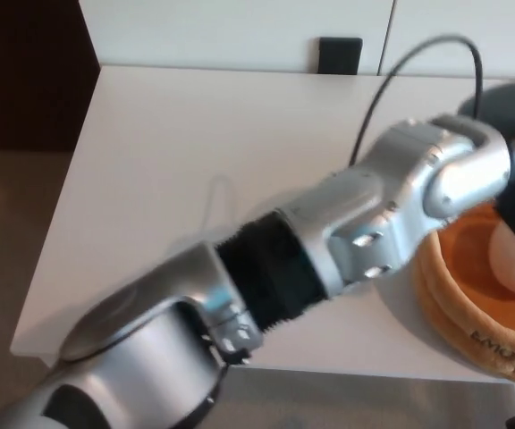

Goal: The robot walks towards a table in front, picks a dumpling toy with left hand and puts it in an orange round plate

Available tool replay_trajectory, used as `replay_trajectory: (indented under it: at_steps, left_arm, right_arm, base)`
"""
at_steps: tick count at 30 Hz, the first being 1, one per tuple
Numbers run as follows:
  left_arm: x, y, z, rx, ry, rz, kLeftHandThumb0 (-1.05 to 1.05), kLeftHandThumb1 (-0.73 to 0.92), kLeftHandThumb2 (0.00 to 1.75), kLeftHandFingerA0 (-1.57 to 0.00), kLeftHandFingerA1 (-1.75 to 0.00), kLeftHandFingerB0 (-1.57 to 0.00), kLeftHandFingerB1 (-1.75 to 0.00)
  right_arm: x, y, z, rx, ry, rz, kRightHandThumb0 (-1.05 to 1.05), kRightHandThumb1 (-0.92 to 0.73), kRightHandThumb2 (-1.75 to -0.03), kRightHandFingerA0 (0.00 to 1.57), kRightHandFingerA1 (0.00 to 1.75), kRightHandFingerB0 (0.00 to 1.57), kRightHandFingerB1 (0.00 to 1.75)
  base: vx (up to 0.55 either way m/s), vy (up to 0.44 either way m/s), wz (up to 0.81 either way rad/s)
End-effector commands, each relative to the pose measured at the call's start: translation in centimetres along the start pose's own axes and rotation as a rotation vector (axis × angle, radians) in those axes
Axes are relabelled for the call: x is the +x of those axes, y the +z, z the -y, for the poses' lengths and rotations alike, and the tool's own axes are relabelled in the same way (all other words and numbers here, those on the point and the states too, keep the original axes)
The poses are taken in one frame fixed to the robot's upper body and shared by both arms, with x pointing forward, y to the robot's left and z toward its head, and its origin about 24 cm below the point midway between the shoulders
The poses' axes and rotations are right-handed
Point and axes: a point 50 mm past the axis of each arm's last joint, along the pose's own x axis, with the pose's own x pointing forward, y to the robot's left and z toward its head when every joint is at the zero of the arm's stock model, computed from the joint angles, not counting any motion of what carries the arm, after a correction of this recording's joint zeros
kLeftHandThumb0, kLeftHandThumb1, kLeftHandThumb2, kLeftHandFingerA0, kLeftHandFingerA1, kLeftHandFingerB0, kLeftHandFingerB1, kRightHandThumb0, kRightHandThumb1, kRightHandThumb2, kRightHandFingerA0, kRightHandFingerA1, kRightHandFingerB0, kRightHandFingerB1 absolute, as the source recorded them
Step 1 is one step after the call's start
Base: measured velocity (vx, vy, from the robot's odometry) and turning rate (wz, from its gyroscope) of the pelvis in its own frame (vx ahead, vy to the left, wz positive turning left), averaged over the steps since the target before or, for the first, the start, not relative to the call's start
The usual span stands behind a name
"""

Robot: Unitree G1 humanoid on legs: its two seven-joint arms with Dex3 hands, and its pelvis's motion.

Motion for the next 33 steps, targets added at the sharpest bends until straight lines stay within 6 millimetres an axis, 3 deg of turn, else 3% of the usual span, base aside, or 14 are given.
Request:
replay_trajectory:
  at_steps: [1,3,4,9,11,12,13,17,18,24,25,26,27,33]
  left_arm:
    - [-9.2,-0.9,-5.8,0.062,0.287,0.07,-1.05,0.76,1.14,-0.11,-0.42,-0.07,-0.38]
    - [-10.5,-1.0,-5.9,0.053,0.303,0.077,-0.96,0.69,1.09,-0.06,-0.41,-0.03,-0.38]
    - [-13.2,-1.6,-6.1,0.025,0.335,0.067,-0.94,0.83,0.66,-0.13,-0.32,-0.17,-0.29]
    - [-20.8,-2.6,-5.4,-0.052,0.377,-0.01,-0.95,0.82,0.67,-0.13,-0.32,-0.16,-0.29]
    - [-24.2,-2.7,-4.0,-0.108,0.387,-0.063,-0.97,0.66,0.9,-0.12,-0.42,-0.09,-0.36]
    - [-25.9,-2.7,-3.0,-0.15,0.39,-0.087,-0.4,0.32,0.98,-0.02,-0.5,0.0,-0.47]
    - [-26.3,-2.7,-2.6,-0.169,0.39,-0.094,-0.4,0.32,0.98,-0.02,-0.5,0.0,-0.47]
    - [-31.4,-2.5,2.1,-0.3,0.376,-0.194,-0.39,0.35,0.99,-0.01,-0.49,0.0,-0.48]
    - [-32.6,-2.4,3.2,-0.33,0.363,-0.223,-0.87,0.79,0.64,-0.19,-0.34,-0.18,-0.29]
    - [-38.7,-1.8,10.0,-0.513,0.344,-0.371,-0.86,0.78,0.64,-0.17,-0.34,-0.21,-0.28]
    - [-40.5,-1.1,11.9,-0.579,0.342,-0.437,-0.86,0.76,0.63,-0.17,-0.35,-0.21,-0.29]
    - [-41.0,-0.9,12.3,-0.595,0.341,-0.455,-0.86,0.76,0.63,-0.17,-0.35,-0.21,-0.29]
    - [-42.2,-0.5,13.4,-0.633,0.327,-0.511,-0.85,0.76,0.64,-0.17,-0.33,-0.21,-0.28]
    - [-47.4,1.1,17.3,-0.749,0.236,-0.762,-0.81,0.73,0.63,-0.27,-0.34,-0.28,-0.3]
  right_arm:
    - [-0.5,-2.2,0.0,0.031,-0.007,-0.06,-0.43,-0.72,-0.61,0.76,0.73,0.26,0.3]
    - [-0.6,-2.6,0.0,0.039,-0.009,-0.068,-0.42,-0.71,-0.61,0.77,0.72,0.27,0.3]
    - [-0.8,-3.2,-0.1,0.038,-0.005,-0.082,-0.43,-0.73,-0.63,0.75,0.66,0.26,0.3]
    - [-1.2,-4.8,-0.5,0.012,0.002,-0.124,-0.52,-0.59,-0.88,0.69,0.69,0.19,0.43]
    - [-1.5,-5.5,-0.5,0.02,0.002,-0.142,-0.44,-0.73,-0.61,0.74,0.59,0.24,0.29]
    - [-1.6,-5.9,-0.3,0.03,-0.001,-0.153,-0.43,-0.73,-0.62,0.73,0.64,0.23,0.28]
    - [-1.7,-6.0,-0.3,0.032,-0.002,-0.156,-0.43,-0.73,-0.62,0.73,0.64,0.23,0.28]
    - [-2.2,-7.4,-0.4,0.055,0.004,-0.187,-0.43,-0.71,-0.61,0.71,0.64,0.24,0.28]
    - [-2.3,-7.8,-0.5,0.055,0.004,-0.195,-0.5,-0.58,-0.86,0.66,0.69,0.19,0.42]
    - [-3.2,-10.0,-1.4,0.053,0.019,-0.285,-0.44,-0.7,-0.62,0.67,0.63,0.24,0.29]
    - [-3.5,-10.6,-1.6,0.119,0.048,-0.302,-0.31,-0.53,-1.01,0.55,0.73,0.09,0.48]
    - [-3.6,-10.7,-1.6,0.137,0.055,-0.306,-0.31,-0.53,-1.01,0.55,0.73,0.09,0.48]
    - [-3.7,-10.9,-1.7,0.142,0.057,-0.315,-0.44,-0.73,-0.62,0.65,0.72,0.27,0.3]
    - [-4.0,-11.5,-1.7,0.123,0.056,-0.329,-0.44,-0.74,-0.63,0.62,0.65,0.28,0.3]
  base:
    - [0.0,0.0,0.0]
    - [0.0,0.0,0.0]
    - [0.0,0.0,0.0]
    - [0.0,0.0,0.0]
    - [0.0,0.0,0.0]
    - [0.0,0.0,0.0]
    - [0.0,0.0,0.0]
    - [0.0,0.0,0.0]
    - [0.0,0.0,0.0]
    - [0.0,0.0,0.0]
    - [0.0,0.0,0.0]
    - [0.0,0.0,0.0]
    - [0.0,0.0,0.0]
    - [0.0,0.0,0.0]
